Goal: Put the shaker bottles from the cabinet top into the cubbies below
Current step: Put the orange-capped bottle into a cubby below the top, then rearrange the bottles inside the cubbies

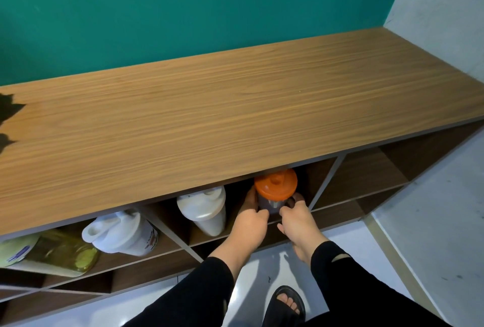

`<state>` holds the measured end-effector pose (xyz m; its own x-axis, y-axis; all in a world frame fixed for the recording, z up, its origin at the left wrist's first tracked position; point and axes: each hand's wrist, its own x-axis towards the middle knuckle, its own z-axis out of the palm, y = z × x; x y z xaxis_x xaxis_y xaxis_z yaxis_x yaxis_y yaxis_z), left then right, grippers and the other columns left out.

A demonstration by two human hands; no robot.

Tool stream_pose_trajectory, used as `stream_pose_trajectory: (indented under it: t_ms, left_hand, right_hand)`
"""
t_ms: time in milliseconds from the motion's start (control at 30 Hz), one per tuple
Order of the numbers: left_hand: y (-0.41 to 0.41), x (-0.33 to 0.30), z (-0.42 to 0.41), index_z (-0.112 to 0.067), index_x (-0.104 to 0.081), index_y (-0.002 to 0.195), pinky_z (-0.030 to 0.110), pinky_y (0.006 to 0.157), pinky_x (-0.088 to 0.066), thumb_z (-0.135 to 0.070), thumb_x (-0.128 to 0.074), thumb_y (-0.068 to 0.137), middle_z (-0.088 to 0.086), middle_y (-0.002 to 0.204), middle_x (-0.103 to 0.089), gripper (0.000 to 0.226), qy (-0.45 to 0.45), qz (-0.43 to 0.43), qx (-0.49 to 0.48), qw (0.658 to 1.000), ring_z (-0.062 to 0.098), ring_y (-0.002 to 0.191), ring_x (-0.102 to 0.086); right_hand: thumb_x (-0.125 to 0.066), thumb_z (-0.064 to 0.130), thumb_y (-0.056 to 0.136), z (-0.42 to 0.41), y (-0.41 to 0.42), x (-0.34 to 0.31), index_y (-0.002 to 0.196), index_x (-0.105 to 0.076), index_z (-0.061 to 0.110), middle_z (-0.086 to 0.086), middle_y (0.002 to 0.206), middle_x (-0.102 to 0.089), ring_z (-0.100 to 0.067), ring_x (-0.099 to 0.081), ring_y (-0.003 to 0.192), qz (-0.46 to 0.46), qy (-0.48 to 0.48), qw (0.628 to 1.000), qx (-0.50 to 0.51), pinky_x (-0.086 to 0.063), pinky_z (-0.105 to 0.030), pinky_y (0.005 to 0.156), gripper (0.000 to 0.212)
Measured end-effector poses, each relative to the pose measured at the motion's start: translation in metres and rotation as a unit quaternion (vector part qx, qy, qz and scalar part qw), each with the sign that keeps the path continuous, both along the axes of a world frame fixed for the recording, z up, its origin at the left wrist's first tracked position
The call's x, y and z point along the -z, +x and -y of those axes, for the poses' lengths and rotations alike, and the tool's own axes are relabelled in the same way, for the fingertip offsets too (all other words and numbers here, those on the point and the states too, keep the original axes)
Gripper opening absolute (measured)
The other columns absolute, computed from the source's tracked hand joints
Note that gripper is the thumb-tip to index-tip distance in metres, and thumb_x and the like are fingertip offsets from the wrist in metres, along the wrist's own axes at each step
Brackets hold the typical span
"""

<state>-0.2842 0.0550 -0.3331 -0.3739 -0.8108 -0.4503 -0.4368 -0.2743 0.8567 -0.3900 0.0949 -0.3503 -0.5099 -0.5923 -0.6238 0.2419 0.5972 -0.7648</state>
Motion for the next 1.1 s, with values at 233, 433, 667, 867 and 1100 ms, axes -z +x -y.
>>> stream_pose_trajectory:
  t_ms: [233, 433, 667, 867, 1100]
  left_hand:
    - [-0.004, -0.006, -0.013, -0.034, -0.042, 0.071, 0.034, 0.07, -0.04, -0.006, -0.048, 0.087, 0.011, 0.09, -0.055, 0.033, 0.026, 0.024, 0.004, 0.999, 0.021, 0.077, -0.05]
    - [0.006, -0.01, -0.017, -0.016, -0.052, 0.088, 0.026, 0.057, -0.038, -0.012, -0.053, 0.09, 0.0, 0.074, -0.048, 0.005, 0.046, 0.016, -0.012, 0.999, 0.011, 0.064, -0.045]
    - [0.057, 0.009, -0.057, -0.02, -0.041, 0.132, 0.036, 0.079, -0.052, -0.013, -0.049, 0.095, 0.009, 0.103, -0.065, 0.039, 0.123, -0.002, -0.221, 0.968, 0.023, 0.09, -0.064]
    - [0.07, -0.002, -0.049, -0.031, -0.004, 0.153, 0.035, 0.11, -0.035, -0.005, -0.049, 0.094, 0.007, 0.153, -0.033, 0.079, 0.062, -0.058, -0.262, 0.961, 0.021, 0.138, -0.037]
    - [0.082, -0.007, -0.017, -0.025, -0.019, 0.15, 0.027, 0.086, -0.049, -0.001, -0.051, 0.09, 0.002, 0.122, -0.056, 0.072, 0.008, -0.034, -0.22, 0.975, 0.015, 0.1, -0.057]
  right_hand:
    - [-0.04, 0.007, 0.099, 0.0, -0.003, 0.0, 0.151, -0.034, 0.024, -0.009, 0.147, -0.046, -0.032, -0.046, 0.132, 0.005, -0.008, 1.0, -0.018, -0.039, -0.054, 0.113, 0.055]
    - [-0.04, 0.011, 0.101, -0.003, -0.005, 0.005, 0.134, -0.042, 0.009, -0.023, 0.143, -0.048, -0.04, -0.053, 0.127, 0.025, 0.054, 0.997, -0.039, -0.045, -0.057, 0.108, 0.033]
    - [-0.05, 0.018, 0.099, -0.001, 0.027, -0.007, 0.134, -0.053, 0.021, -0.006, 0.122, -0.065, -0.02, -0.064, 0.108, -0.032, 0.048, 0.946, -0.32, -0.056, -0.04, 0.096, 0.036]
    - [-0.053, 0.012, 0.094, 0.03, 0.062, -0.015, 0.158, -0.011, 0.032, 0.001, 0.162, -0.032, -0.02, -0.036, 0.145, -0.093, -0.061, 0.922, -0.371, -0.032, -0.042, 0.118, 0.079]
    - [-0.05, 0.0, 0.096, 0.028, 0.061, -0.02, 0.152, -0.023, 0.029, 0.01, 0.147, -0.041, -0.008, -0.04, 0.137, -0.059, -0.089, 0.929, -0.354, -0.039, -0.031, 0.11, 0.069]
